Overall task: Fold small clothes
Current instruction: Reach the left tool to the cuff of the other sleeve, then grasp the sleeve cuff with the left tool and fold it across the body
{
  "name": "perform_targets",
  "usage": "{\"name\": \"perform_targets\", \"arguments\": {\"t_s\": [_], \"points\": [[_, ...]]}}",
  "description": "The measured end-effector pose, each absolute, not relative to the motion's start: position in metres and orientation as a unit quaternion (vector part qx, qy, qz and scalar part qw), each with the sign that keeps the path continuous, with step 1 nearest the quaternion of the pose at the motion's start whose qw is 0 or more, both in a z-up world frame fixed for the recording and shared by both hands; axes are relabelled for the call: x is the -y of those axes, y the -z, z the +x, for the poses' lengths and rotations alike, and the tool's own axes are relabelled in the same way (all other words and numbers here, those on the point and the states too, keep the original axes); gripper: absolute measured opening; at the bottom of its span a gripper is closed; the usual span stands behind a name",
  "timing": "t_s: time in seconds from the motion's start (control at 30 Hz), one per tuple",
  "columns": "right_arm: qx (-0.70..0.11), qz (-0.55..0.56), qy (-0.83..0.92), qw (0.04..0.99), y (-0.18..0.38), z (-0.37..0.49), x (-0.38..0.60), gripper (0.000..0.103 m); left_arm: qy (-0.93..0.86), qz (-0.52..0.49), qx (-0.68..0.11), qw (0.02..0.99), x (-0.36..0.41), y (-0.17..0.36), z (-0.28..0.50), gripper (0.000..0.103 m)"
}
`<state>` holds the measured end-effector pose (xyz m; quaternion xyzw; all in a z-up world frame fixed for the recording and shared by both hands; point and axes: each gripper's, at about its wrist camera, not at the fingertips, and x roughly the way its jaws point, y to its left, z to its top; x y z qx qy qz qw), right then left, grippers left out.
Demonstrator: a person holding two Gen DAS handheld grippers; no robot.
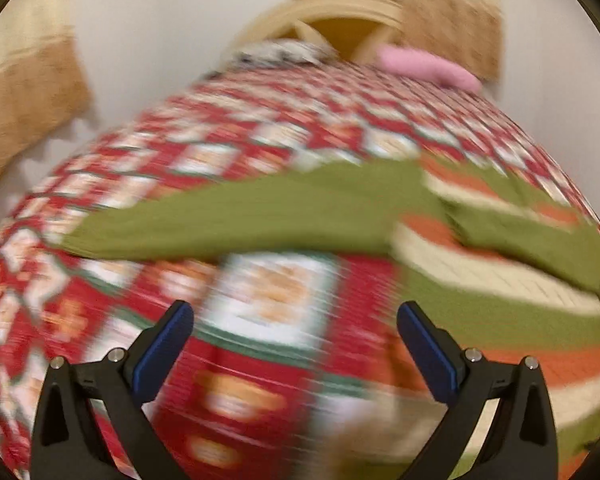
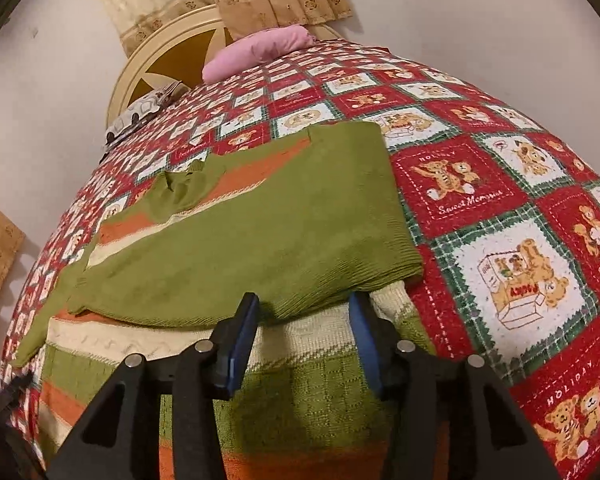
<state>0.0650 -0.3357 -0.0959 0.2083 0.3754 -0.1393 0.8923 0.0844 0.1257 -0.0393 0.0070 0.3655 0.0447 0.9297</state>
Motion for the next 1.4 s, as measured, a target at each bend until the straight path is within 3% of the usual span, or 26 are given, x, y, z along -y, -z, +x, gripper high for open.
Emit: {"name": "perform_targets", "arguments": {"t_s": [0.2,0.27,0.33,0.47,0.53,0.63,0.77,0.83,0.93,1.07,1.23,1.4], "points": [[-0.376,0.206,0.138,0.893,0.096,0.065,0.331,0.052,-0.182,-0.062,-0.350,0.917,-0.245,0.024,0.116,0.103],[-0.376,0.206,0.138,0.893,0.096,0.065,0.331,0.052,-0.199,-0.096,-0.348,0.911,-0.276,0.026,0.125,0.098],[-0.377,0.205,0.138,0.893,0.096,0.066,0.330,0.052,-0.210,-0.121,-0.362,0.900,-0.293,0.033,0.136,0.086],[-0.377,0.204,0.139,0.893,0.097,0.066,0.330,0.053,-0.204,-0.177,-0.387,0.882,-0.317,0.054,0.156,0.073],[-0.377,0.203,0.139,0.893,0.098,0.067,0.330,0.053,-0.183,-0.239,-0.412,0.860,-0.329,0.072,0.163,0.057],[-0.377,0.205,0.138,0.893,0.098,0.067,0.330,0.053,-0.185,-0.297,-0.407,0.844,-0.335,0.089,0.161,0.042],[-0.376,0.206,0.138,0.893,0.099,0.067,0.330,0.053,-0.192,-0.270,-0.398,0.856,-0.324,0.085,0.162,0.034],[-0.376,0.206,0.138,0.893,0.099,0.067,0.330,0.053,-0.184,-0.270,-0.398,0.857,-0.323,0.084,0.166,0.011],[-0.376,0.206,0.138,0.893,0.099,0.067,0.330,0.053,-0.181,-0.272,-0.395,0.859,-0.322,0.078,0.172,0.009],[-0.376,0.206,0.138,0.893,0.099,0.067,0.330,0.053,-0.152,-0.199,-0.358,0.899,-0.286,0.044,0.176,0.009],[-0.376,0.206,0.138,0.893,0.099,0.067,0.330,0.053,-0.057,-0.085,-0.301,0.948,-0.178,-0.006,0.160,0.009],[-0.376,0.206,0.138,0.893,0.099,0.067,0.330,0.053,0.054,-0.026,-0.286,0.956,-0.075,-0.015,0.140,0.009]]}}
